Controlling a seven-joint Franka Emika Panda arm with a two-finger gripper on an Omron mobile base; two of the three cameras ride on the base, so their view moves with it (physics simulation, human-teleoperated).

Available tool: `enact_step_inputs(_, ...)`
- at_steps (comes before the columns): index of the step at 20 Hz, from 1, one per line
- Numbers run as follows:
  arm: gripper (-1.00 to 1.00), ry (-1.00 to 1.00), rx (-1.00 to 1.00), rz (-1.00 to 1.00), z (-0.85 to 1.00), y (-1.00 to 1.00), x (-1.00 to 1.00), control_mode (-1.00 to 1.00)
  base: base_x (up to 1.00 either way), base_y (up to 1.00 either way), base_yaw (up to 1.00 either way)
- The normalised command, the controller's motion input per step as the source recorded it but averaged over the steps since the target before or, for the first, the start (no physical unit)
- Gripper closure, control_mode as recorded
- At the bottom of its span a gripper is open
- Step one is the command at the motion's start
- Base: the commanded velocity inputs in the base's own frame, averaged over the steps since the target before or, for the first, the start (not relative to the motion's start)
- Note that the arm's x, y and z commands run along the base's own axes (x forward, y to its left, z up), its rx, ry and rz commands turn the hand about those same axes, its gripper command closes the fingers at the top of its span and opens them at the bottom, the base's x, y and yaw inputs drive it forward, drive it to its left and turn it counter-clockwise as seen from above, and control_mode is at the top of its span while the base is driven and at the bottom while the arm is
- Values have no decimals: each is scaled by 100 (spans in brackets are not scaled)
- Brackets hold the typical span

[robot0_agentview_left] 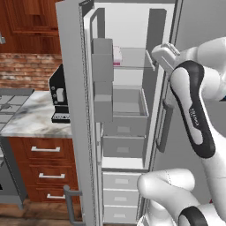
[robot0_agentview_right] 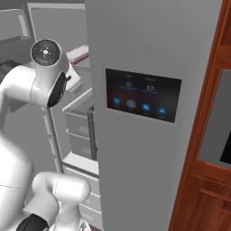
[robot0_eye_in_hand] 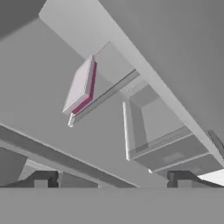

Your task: The ice cube tray has been filled with water. Take the tray and place it in the freezer to make ice. Close the freezer door after placing the tray.

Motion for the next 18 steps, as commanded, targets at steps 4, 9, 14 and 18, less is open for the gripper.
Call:
enact_step_inputs(4, -100, -14, -25, 30, 0, -5, -100, -100, 0, 0, 0)
enact_step_inputs(9, -100, -13, -38, 33, 0, -9, -94, -100, 0, 0, 0)
enact_step_inputs(14, -100, -1, -41, 12, 0, 1, -52, -100, 0, 0, 0)
enact_step_inputs(18, -100, -4, -47, 0, -5, 29, -35, -100, 0, 0, 0)
